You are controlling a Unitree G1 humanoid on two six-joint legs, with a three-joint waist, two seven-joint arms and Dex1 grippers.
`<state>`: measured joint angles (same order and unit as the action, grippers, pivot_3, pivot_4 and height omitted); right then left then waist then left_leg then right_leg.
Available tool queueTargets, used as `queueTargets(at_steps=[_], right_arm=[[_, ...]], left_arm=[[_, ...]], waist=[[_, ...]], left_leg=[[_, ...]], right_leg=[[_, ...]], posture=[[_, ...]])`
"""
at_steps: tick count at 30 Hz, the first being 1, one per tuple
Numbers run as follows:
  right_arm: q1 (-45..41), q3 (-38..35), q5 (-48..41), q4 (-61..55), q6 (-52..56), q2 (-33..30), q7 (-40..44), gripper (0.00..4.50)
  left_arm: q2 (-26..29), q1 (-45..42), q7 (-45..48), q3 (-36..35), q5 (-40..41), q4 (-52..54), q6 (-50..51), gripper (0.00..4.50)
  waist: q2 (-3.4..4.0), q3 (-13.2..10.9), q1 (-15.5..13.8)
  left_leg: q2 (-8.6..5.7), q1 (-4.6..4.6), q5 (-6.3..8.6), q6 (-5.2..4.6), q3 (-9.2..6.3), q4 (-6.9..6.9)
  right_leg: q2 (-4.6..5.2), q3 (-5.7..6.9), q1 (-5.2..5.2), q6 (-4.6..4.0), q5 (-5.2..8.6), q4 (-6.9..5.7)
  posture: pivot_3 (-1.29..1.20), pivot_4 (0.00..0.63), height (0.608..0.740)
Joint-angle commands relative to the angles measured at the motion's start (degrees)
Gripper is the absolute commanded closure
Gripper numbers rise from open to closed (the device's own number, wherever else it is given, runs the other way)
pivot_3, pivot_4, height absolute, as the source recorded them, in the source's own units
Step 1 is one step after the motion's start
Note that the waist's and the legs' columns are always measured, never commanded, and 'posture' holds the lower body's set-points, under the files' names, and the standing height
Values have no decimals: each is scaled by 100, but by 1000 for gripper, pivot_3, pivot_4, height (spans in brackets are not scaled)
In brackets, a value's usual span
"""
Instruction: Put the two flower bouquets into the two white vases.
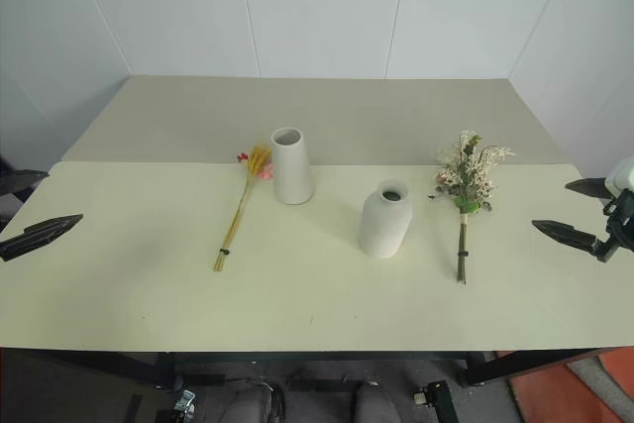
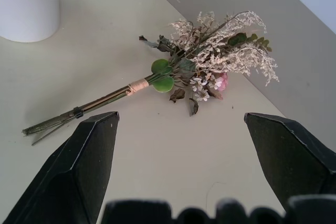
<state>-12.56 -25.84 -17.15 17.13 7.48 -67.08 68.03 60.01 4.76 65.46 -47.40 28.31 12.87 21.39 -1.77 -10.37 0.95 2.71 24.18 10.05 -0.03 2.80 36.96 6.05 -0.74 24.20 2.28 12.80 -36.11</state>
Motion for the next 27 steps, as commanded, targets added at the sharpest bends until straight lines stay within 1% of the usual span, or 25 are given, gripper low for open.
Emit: queueTargets(at_steps=[1,9,13,16,18,21,23,25,27], right_arm=[[-74,-201,-43,-144,-37,-187,-48,0],[-159,-136,-35,-179,7,-195,-63,0],[-211,-98,-80,-284,133,-172,-88,0],[-346,20,-107,-383,227,-182,-70,0],[-495,96,-163,-493,332,-167,-45,0],[-640,199,-140,-628,409,-171,-36,0],[-703,222,-146,-686,432,-188,-15,0],[-753,237,-154,-717,474,-201,3,0],[-788,281,-132,-720,455,-193,21,0]], left_arm=[[57,-38,-81,-109,-10,104,-80,577],[29,-51,-280,-83,-102,99,-48,577],[-61,-404,-651,375,90,221,206,577],[-39,-943,-1157,1249,81,498,705,577],[-138,-1529,-1612,1873,166,512,1313,577],[-494,-2606,-2476,2757,178,350,2485,577],[-735,-3178,-2868,3383,31,318,3114,577],[-1054,-3749,-3237,4008,-171,170,3651,577],[-1408,-4379,-3616,4731,-551,-201,4110,577]], waist=[[0,0,-1],[0,0,-1],[0,0,-7],[-1,0,-36],[-2,1,-50],[-6,1,-55],[-7,1,-38],[-9,1,-30],[-12,0,-30]], left_leg=[[0,0,0,0,0,0],[1,0,0,0,2,0],[1,-2,0,0,3,0],[1,-2,0,0,3,1],[-1,1,0,0,7,1],[-1,2,-1,-1,4,2],[-1,7,-1,-1,1,3],[-3,8,-1,-1,1,3],[-5,10,-1,-1,0,5]], right_leg=[[0,0,0,0,0,0],[0,-1,0,0,0,0],[0,-2,-1,1,-1,-1],[0,-2,-4,5,-4,-1],[1,-5,-5,20,-13,2],[-5,-5,-9,47,-29,1],[-11,-8,-7,55,-34,4],[-12,-12,-9,59,-35,6],[-13,-14,-10,61,-37,7]], posture=[[0,150,740],[0,150,740],[0,150,740],[0,150,740],[0,150,740],[0,150,740],[0,150,740],[0,150,740],[0,150,740]])
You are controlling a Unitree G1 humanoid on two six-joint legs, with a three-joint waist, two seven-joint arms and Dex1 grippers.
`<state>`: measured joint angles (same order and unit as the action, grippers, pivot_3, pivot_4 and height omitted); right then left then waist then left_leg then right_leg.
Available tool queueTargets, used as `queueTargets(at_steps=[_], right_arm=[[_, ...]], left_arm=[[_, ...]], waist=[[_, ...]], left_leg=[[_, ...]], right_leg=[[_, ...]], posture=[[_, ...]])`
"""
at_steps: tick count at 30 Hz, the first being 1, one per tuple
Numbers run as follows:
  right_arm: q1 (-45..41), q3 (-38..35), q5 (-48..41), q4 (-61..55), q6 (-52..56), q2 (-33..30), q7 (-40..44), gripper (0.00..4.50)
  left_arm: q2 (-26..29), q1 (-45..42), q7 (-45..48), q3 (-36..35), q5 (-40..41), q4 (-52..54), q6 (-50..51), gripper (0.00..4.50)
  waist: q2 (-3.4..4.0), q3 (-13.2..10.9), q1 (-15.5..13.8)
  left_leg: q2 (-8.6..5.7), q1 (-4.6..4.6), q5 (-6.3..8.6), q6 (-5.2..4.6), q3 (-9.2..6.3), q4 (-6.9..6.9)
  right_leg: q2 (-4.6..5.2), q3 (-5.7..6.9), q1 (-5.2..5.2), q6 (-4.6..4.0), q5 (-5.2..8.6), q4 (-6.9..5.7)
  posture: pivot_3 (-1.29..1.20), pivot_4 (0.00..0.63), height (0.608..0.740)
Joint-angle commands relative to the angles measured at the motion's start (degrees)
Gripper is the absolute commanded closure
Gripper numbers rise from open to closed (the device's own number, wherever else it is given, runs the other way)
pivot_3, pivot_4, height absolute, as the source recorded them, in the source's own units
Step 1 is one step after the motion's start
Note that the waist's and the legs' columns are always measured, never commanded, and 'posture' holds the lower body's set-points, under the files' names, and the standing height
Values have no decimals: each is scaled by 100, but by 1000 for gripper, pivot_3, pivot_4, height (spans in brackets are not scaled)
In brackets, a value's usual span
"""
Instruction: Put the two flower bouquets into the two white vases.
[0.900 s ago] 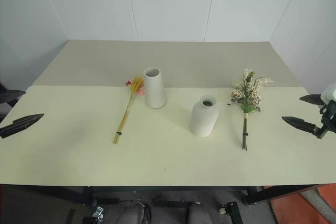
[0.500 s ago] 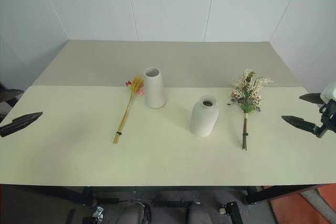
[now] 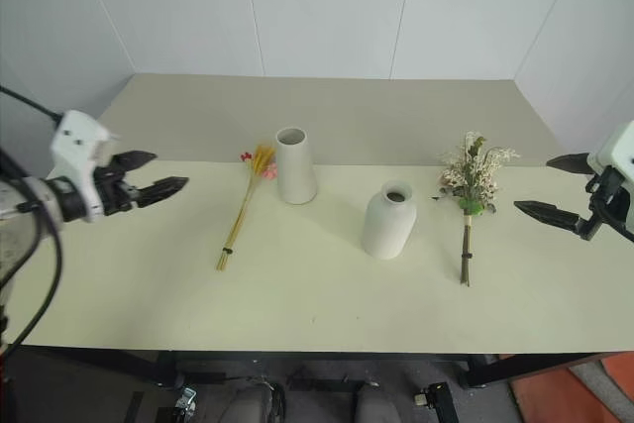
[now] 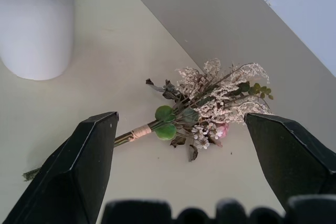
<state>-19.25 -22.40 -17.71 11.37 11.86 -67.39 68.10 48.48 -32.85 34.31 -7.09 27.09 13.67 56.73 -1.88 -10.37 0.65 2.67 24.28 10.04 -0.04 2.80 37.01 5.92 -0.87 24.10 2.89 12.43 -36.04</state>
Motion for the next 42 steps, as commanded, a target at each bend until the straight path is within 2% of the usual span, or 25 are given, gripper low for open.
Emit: queueTargets(at_steps=[1,6,11,17,24,28,37,42], right_arm=[[-142,-32,-60,-129,8,-155,15,0],[-152,13,-35,-177,26,-145,-26,0],[-23,-86,-101,-438,87,-119,-51,0],[233,-281,-148,-697,138,-70,-104,0],[515,-457,-301,-914,250,-31,-99,0],[602,-613,-536,-993,301,-32,98,0],[777,-707,-490,-909,181,1,58,0],[788,-705,-465,-786,83,-11,56,0]], left_arm=[[-479,-927,-621,935,-522,-565,807,577],[-1239,-2012,-1119,1603,-1040,-1899,1613,577],[-2021,-2741,-1393,1571,-1240,-3276,1965,577],[-2466,-3327,-1406,1611,-1490,-4645,1888,577],[-2837,-3788,-1395,1536,-1814,-6044,1273,577],[-2997,-4022,-1347,1492,-1996,-6780,868,1462],[-3179,-4230,-1394,1270,-2260,-7507,374,4477],[-3151,-4223,-1610,1058,-2327,-7576,111,4477]], waist=[[-2,-1,-1],[-6,-2,29],[-8,-3,31],[-11,-5,15],[-12,-6,6],[-12,-6,5],[-13,-4,-16],[-12,-3,-9]], left_leg=[[-1,-1,0,0,-1,2],[-3,2,0,-1,-6,9],[-1,2,0,-1,-11,6],[-3,6,0,0,-12,8],[-5,2,0,0,-12,11],[-6,2,0,1,-13,11],[-9,0,0,2,-13,14],[-9,-4,0,2,-13,14]], right_leg=[[-1,0,-1,1,-1,0],[-4,-5,1,3,-2,0],[-13,-11,6,2,-2,-2],[-12,-11,6,3,-2,1],[-11,-10,2,6,-4,-1],[-11,-11,1,6,-4,0],[-7,-10,-5,9,-5,0],[-7,-11,-7,10,-6,-1]], posture=[[0,150,740],[0,150,740],[0,150,740],[0,150,740],[0,150,740],[0,150,740],[0,150,740],[0,150,740]])
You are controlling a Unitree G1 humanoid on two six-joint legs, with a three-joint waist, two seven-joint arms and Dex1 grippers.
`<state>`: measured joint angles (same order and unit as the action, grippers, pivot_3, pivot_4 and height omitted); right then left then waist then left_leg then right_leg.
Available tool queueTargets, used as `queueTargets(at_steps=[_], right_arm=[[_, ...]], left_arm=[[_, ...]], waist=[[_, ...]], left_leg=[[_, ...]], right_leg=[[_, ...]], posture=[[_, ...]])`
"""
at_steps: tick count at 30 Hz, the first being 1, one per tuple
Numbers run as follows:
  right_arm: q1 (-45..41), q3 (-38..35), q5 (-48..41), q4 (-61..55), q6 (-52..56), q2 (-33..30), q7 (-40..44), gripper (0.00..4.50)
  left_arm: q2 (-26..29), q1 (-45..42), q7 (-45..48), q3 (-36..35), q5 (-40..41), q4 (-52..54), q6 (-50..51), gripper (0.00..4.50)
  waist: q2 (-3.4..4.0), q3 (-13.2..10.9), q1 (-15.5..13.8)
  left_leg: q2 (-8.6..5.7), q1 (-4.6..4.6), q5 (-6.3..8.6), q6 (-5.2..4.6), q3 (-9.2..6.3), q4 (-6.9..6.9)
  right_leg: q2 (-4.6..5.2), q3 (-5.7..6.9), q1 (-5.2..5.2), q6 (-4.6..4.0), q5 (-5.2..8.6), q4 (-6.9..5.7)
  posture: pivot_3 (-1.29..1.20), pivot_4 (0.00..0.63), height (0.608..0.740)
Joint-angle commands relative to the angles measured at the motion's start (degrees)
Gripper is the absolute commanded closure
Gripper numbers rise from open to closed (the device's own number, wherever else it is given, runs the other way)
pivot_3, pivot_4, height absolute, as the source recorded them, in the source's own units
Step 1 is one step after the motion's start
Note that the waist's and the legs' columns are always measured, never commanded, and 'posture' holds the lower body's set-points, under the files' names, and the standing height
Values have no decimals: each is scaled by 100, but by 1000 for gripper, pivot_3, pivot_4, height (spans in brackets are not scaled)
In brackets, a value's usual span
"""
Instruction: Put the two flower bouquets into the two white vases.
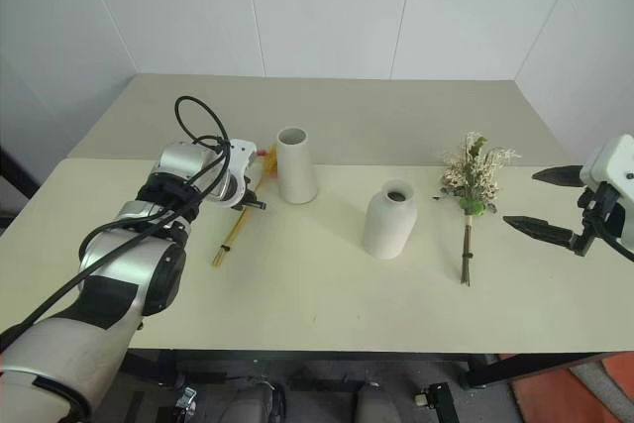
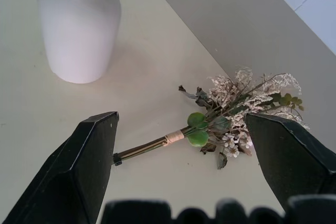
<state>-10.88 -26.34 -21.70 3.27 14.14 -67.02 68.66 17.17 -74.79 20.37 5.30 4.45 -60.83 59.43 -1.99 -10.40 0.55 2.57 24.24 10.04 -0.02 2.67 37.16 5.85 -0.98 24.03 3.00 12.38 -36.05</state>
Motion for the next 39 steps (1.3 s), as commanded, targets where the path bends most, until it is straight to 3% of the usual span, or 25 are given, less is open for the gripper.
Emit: queueTargets(at_steps=[1,6,10,19,23,32,39], right_arm=[[-44,-319,-65,52,-162,-53,10,0],[-39,-317,-54,146,-230,-73,18,0],[-61,-296,-60,194,-274,-66,4,0],[108,-365,-94,14,-285,127,-89,0],[207,-513,-192,-116,-206,188,-54,0],[491,-861,-219,-270,-232,190,-59,0],[588,-963,-227,-419,-195,234,-137,0]], left_arm=[[-4,-9,-503,-373,-24,-100,-366,4477],[123,41,-1781,-1225,120,71,-1599,4477],[278,-71,-2178,-2330,746,328,-3571,4477],[235,-361,-1000,-3364,1983,839,-4981,4477],[-122,-150,316,-4013,3126,1378,-5475,4477],[-362,68,1498,-3610,3402,1542,-5090,4477],[-359,156,2095,-3297,3092,993,-5537,4477]], waist=[[-1,0,1],[-11,-6,24],[-15,-8,21],[-15,-9,-43],[-15,-8,-69],[-15,-8,-63],[-15,-8,-37]], left_leg=[[0,-1,0,0,0,0],[1,11,0,1,-2,-1],[2,15,-1,3,0,-4],[-1,16,-7,13,5,-3],[-1,18,-9,16,6,-1],[-1,13,-9,15,6,2],[-1,13,-9,15,5,3]], right_leg=[[0,0,0,0,0,0],[0,-2,11,1,-3,2],[1,-1,15,-4,-8,5],[5,3,7,7,-11,16],[5,4,7,7,-11,15],[4,3,-1,10,-12,16],[4,2,0,11,-12,16]], posture=[[0,150,740],[0,150,740],[0,150,740],[0,150,740],[0,150,740],[0,150,740],[0,150,740]])
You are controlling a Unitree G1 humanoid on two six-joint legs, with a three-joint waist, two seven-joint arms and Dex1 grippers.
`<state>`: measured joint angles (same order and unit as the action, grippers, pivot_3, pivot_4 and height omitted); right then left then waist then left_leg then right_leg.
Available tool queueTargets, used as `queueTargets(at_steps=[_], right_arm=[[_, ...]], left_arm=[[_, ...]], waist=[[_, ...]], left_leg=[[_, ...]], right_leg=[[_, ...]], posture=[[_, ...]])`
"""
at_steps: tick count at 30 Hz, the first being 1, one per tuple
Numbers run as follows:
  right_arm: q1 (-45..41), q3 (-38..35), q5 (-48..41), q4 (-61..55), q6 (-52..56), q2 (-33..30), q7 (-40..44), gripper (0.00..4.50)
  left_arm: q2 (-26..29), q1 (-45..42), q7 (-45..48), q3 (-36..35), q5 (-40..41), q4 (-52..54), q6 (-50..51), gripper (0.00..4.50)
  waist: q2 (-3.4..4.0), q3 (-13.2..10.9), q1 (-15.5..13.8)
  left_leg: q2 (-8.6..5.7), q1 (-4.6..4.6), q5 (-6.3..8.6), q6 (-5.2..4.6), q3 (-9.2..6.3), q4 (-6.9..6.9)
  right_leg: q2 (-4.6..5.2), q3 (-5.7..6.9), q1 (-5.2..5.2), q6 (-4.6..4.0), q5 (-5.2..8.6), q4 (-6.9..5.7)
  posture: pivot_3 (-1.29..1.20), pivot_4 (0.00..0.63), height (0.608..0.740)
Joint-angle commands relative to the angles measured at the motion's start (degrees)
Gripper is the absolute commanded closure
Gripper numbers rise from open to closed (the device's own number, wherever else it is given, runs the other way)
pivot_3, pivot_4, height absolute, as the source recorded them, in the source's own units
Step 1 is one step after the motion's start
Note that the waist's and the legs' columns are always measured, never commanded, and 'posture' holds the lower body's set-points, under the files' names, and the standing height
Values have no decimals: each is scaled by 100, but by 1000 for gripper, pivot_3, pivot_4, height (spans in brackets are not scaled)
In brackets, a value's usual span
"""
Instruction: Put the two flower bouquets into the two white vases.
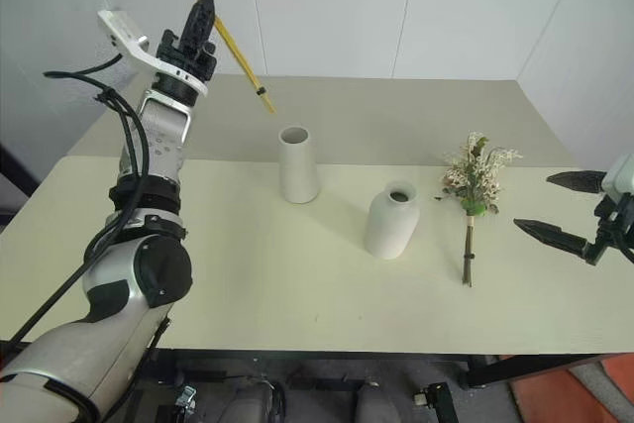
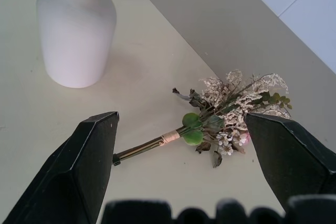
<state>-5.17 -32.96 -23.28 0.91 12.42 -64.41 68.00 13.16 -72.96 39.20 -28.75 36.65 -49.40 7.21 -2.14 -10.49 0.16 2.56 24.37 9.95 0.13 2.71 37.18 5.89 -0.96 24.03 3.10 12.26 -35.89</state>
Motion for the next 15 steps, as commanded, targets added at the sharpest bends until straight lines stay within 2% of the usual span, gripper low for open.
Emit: queueTargets(at_steps=[1,9,15], right_arm=[[28,-321,-69,-193,-26,-24,-82,0],[57,-382,-148,-372,100,5,-196,0],[152,-552,-173,-508,202,3,-211,0]], left_arm=[[54,-65,282,106,-152,-275,-396,4477],[82,-376,891,40,-254,-1216,-1080,4477],[-35,-596,915,-45,-282,-1672,-1402,4477]], waist=[[0,0,3],[0,0,5],[-1,0,-2]], left_leg=[[0,-1,0,0,0,0],[0,4,0,0,-1,0],[0,4,0,-1,-1,0]], right_leg=[[0,0,-1,0,0,0],[0,0,2,0,0,2],[0,0,2,0,0,2]], posture=[[0,150,740],[0,150,740],[0,150,740]])
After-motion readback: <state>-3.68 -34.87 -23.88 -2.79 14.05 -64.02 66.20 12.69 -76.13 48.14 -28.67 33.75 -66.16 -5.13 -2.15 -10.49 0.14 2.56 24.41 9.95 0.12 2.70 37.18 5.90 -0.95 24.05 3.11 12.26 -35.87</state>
